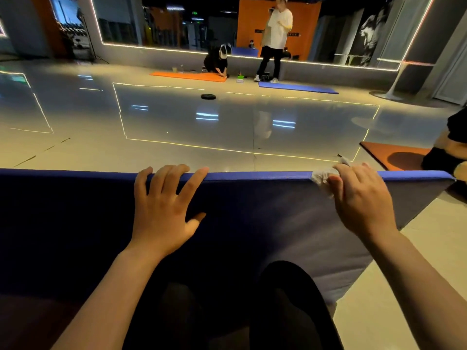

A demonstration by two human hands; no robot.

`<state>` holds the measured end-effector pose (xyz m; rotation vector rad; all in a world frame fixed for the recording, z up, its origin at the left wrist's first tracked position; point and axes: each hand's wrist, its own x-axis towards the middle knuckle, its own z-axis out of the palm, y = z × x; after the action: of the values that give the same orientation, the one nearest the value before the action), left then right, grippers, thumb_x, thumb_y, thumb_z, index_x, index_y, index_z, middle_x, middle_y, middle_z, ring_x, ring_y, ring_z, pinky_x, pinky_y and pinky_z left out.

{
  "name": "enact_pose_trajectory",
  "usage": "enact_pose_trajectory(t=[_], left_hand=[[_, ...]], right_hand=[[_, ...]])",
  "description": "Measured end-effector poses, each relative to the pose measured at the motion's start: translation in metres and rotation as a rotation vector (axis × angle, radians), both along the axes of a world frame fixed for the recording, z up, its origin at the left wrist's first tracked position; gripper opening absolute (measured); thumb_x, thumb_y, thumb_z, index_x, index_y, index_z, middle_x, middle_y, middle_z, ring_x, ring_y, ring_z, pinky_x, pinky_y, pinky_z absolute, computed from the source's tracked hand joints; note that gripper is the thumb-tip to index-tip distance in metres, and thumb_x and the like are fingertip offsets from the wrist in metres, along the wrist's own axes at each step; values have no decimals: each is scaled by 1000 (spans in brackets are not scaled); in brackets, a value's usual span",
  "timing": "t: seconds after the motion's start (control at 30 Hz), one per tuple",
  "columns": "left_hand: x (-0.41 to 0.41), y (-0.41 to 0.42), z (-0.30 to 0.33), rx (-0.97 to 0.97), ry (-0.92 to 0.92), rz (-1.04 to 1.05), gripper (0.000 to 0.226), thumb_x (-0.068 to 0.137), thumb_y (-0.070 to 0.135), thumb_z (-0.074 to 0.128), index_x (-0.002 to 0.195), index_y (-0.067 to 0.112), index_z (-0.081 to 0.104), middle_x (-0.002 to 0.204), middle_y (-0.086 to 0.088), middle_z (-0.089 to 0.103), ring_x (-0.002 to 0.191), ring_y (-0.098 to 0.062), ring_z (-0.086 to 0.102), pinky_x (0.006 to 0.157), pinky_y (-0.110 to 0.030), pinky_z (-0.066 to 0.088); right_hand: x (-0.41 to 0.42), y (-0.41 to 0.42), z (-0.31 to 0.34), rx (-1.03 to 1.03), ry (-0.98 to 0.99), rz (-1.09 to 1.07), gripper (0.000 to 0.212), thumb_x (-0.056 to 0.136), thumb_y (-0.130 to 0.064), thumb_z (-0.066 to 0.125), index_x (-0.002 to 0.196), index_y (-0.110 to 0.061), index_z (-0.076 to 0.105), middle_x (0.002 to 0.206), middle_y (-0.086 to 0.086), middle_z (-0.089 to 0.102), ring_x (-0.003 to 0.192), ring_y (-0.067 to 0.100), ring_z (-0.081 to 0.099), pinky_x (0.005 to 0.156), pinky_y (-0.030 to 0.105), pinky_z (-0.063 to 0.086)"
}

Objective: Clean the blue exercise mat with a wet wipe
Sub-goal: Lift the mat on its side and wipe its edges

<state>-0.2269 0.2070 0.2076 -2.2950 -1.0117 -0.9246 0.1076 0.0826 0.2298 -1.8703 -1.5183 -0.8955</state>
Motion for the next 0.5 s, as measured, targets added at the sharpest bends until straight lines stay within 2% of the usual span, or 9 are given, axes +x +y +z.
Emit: enact_pose_trajectory(t=[0.1, 0.17, 0.33, 0.4, 0.5], left_hand=[[4, -4, 2, -63, -90, -29, 62, 85, 59, 48, 136, 24, 48, 126, -9, 53, 117, -30, 46, 107, -52, 20], [5, -6, 4, -103, -151, -49, 53, 93, 56, 37, 134, 25, 51, 124, -6, 56, 117, -27, 47, 107, -49, 19], [6, -5, 5, -102, -210, -67, 43, 99, 42, 33, 132, 27, 56, 121, -2, 60, 114, -24, 49, 106, -46, 21], [6, -4, 4, -67, -223, -62, 41, 100, 38, 34, 131, 26, 57, 119, -3, 60, 113, -23, 49, 104, -45, 22], [5, -4, 2, -29, -229, -60, 39, 99, 36, 36, 132, 26, 54, 119, -5, 59, 113, -25, 48, 104, -46, 23]], right_hand=[[-21, 13, -3, 75, 78, -9, 47, 105, -34, 26, 104, -2, 61, 103, 22, 62, 94, 37, 52, 100, 49, 37], [-49, 27, -9, 136, 91, 41, 40, 104, -28, 32, 101, -2, 62, 103, 19, 62, 94, 34, 53, 96, 49, 41], [-120, 60, -8, 273, 120, 145, 30, 100, -19, 43, 85, -4, 65, 80, 12, 62, 73, 30, 55, 77, 36, 39], [-140, 66, -8, 248, 62, 222, 31, 100, -20, 43, 87, -4, 66, 82, 12, 64, 74, 29, 57, 77, 34, 38], [-135, 56, -10, 204, -103, 297, 31, 101, -23, 45, 98, -3, 68, 98, 13, 67, 88, 28, 60, 89, 37, 43]])
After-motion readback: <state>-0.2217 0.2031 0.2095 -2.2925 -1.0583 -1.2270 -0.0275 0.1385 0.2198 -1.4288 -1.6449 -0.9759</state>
